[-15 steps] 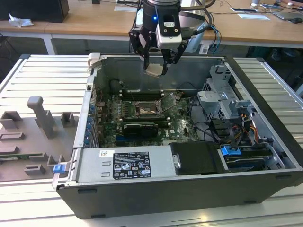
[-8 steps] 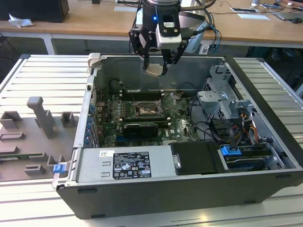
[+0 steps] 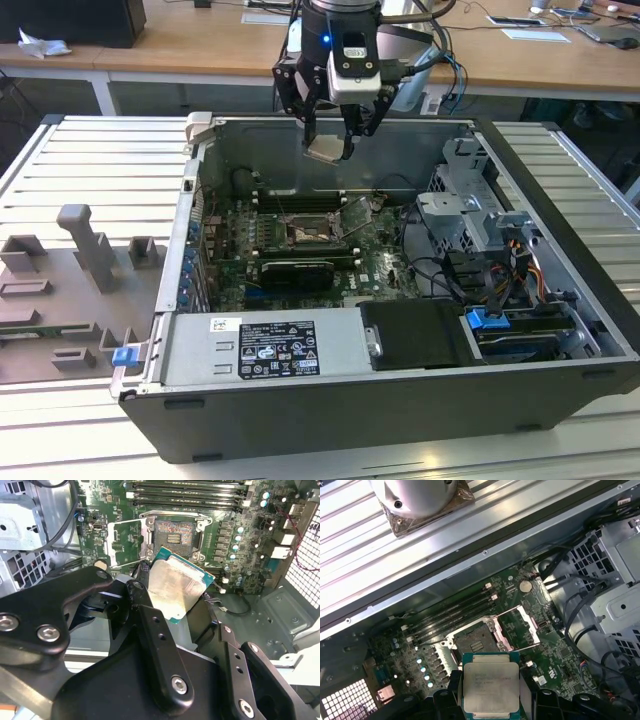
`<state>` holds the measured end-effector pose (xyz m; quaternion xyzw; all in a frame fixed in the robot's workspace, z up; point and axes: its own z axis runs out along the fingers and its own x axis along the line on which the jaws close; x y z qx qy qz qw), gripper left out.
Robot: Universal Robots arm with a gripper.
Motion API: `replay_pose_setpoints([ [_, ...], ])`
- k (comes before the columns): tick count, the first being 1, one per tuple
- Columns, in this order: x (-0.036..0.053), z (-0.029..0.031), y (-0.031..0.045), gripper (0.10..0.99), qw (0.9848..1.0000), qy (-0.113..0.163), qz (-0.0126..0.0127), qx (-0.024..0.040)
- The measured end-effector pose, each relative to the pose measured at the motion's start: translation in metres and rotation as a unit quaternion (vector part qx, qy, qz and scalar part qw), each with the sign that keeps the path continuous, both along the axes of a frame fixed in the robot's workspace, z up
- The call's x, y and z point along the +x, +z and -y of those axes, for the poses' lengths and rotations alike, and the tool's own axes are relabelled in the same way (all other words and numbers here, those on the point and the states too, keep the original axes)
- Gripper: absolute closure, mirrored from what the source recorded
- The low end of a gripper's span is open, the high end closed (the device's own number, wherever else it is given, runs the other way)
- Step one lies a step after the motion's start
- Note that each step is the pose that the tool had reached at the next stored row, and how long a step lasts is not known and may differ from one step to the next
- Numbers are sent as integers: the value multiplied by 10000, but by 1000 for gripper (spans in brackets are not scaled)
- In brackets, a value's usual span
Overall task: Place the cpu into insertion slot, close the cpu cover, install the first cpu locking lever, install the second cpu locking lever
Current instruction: 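Place the cpu into insertion slot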
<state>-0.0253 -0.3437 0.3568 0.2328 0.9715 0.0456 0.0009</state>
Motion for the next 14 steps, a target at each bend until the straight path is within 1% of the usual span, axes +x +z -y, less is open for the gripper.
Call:
replay_pose_setpoints([
  [14, 0, 0, -6, 545, 9999, -126, 0, 0],
])
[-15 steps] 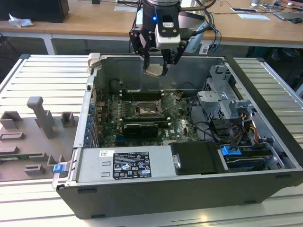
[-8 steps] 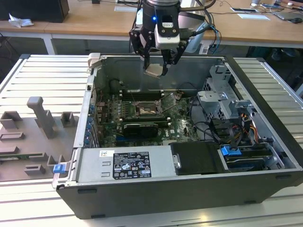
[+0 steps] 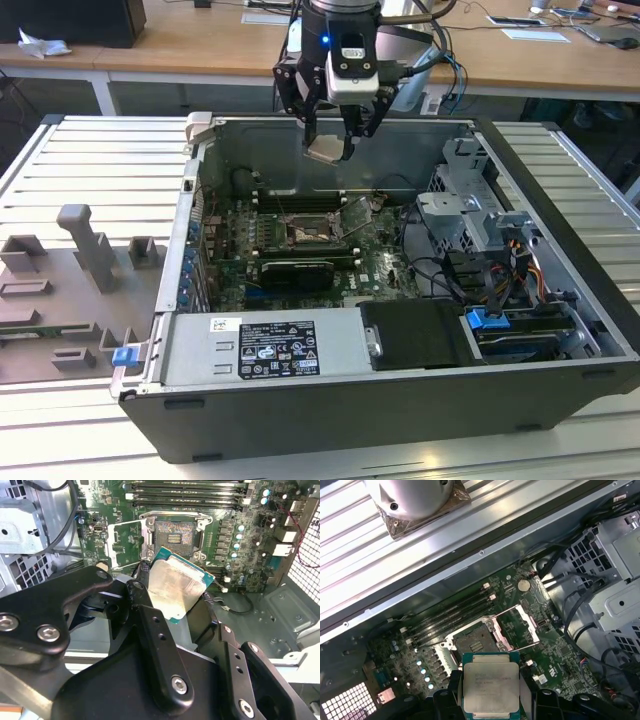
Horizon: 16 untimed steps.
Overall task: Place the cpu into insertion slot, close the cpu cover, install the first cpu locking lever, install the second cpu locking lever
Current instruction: 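Place the cpu into insertion slot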
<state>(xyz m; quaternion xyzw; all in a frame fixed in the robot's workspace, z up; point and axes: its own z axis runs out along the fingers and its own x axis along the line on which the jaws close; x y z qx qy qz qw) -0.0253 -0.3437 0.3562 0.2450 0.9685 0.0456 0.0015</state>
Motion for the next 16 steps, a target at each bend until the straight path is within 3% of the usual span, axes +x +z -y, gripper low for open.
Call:
replay_pose_setpoints([
  [16, 0, 0, -9, 545, 9999, -163, 0, 0],
])
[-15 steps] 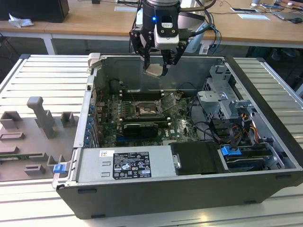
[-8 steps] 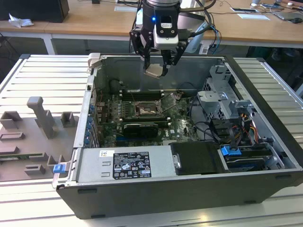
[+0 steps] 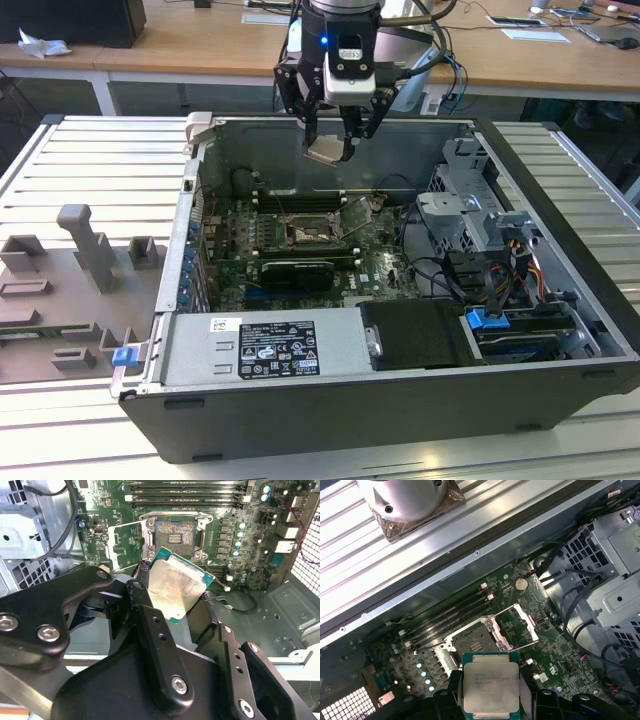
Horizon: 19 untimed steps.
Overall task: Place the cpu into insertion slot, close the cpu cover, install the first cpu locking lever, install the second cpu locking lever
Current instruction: 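Place the cpu into insertion slot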
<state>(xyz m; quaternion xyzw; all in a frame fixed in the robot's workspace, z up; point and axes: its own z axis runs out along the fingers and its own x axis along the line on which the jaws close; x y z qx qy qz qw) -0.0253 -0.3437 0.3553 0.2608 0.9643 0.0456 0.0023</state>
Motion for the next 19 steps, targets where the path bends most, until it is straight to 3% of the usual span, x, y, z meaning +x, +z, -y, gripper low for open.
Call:
replay_pose_setpoints([
  [11, 0, 0, -8, 545, 9999, -158, 0, 0],
  [19, 0, 0, -34, 545, 9980, -634, 0, 0],
])
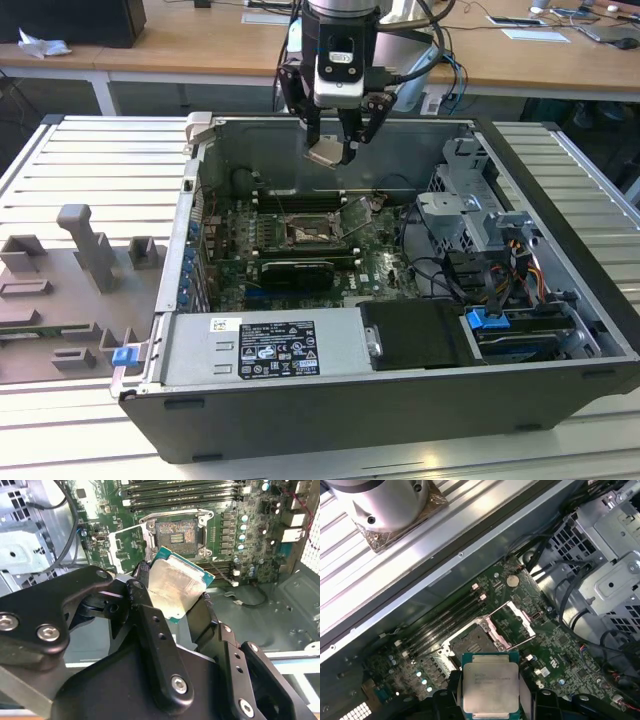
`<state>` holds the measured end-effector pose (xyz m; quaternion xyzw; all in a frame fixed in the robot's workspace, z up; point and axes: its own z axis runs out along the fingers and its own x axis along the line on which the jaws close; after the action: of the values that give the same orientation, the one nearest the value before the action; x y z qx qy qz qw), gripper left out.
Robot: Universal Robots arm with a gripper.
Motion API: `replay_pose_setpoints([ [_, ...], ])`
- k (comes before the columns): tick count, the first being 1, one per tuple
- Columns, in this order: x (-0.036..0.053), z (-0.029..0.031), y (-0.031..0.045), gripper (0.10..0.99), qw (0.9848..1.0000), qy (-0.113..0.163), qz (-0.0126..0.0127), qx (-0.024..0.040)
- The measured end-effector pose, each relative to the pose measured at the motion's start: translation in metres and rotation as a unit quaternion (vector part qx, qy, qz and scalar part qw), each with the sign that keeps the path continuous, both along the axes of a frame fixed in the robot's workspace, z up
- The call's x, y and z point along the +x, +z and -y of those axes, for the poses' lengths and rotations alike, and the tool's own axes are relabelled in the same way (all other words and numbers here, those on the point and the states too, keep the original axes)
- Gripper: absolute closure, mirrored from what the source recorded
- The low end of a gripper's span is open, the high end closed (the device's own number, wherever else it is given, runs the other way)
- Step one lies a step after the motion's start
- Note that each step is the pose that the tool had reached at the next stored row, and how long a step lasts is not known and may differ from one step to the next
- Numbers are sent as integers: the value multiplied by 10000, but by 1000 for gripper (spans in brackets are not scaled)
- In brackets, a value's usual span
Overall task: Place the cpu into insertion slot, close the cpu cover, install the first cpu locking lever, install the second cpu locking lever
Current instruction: 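Place the cpu into insertion slot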
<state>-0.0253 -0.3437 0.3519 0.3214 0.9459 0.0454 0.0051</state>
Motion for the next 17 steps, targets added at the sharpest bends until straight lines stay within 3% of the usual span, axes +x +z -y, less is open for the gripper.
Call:
replay_pose_setpoints([
  [6, -16, -2, -64, 545, 9985, -555, 0, 0],
  [9, -17, -2, -102, 545, 9959, -906, 0, 0],
  [12, -17, -2, -133, 545, 9927, -1203, 0, 0],
  [13, -17, -2, -151, 545, 9905, -1379, 0, 0],
  [17, -16, -2, -178, 545, 9846, -1746, 0, -1],
])
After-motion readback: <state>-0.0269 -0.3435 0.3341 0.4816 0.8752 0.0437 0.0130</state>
